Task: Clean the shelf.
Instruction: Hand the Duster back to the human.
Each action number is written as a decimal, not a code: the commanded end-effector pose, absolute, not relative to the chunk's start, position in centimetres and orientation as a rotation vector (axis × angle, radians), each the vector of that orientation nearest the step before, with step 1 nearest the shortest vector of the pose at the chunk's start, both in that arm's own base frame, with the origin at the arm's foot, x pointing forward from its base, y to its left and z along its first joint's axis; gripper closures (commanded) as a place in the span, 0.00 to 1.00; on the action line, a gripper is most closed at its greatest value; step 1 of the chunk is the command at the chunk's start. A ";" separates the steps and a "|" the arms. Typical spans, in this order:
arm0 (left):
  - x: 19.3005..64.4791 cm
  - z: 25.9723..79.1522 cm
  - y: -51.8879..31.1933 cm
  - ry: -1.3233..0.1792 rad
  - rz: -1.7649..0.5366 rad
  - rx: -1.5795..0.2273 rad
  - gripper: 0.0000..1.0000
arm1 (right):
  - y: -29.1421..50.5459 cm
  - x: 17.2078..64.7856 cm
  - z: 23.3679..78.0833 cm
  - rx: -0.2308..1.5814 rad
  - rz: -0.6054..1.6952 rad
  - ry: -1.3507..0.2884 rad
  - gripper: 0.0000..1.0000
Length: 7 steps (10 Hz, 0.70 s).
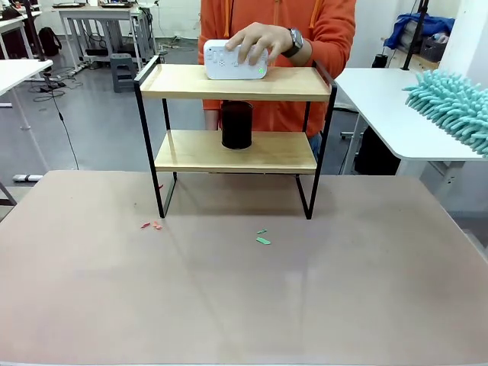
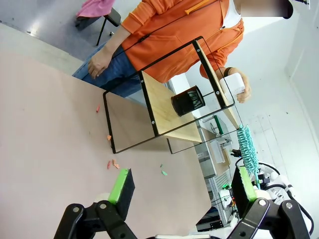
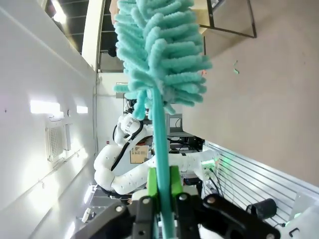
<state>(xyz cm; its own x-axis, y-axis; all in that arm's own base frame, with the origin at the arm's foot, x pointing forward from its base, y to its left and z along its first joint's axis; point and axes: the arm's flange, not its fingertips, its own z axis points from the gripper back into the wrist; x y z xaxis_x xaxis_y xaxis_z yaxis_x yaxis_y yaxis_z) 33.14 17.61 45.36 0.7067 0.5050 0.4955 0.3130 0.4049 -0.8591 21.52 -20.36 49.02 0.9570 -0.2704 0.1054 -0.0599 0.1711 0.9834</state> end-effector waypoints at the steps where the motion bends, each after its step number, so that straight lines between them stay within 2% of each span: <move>1: 33.2 45.3 17.4 -0.857 0.125 -1.196 0.00 | -20.7 21.2 49.1 1.386 -0.137 -0.284 0.88; 3: 33.1 45.4 17.6 -0.826 0.140 -1.185 0.00 | -22.3 20.6 49.6 1.358 -0.128 -0.308 0.88; 5: 36.4 53.9 11.7 -0.866 -0.314 -1.305 0.00 | -21.6 21.1 58.8 1.331 0.200 -0.499 0.88; 7: 37.6 59.1 4.7 -0.784 -0.639 -1.339 0.00 | -15.7 20.3 65.1 1.251 0.568 -0.472 0.88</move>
<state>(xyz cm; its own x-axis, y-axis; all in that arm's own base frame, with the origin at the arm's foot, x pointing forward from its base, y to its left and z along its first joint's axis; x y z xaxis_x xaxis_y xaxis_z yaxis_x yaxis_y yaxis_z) 36.00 5.32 58.50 0.6548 0.0862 0.7509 0.7159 0.2478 -0.6528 19.62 -17.56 63.62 0.8637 0.0246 0.5035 -0.4910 0.2670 0.8292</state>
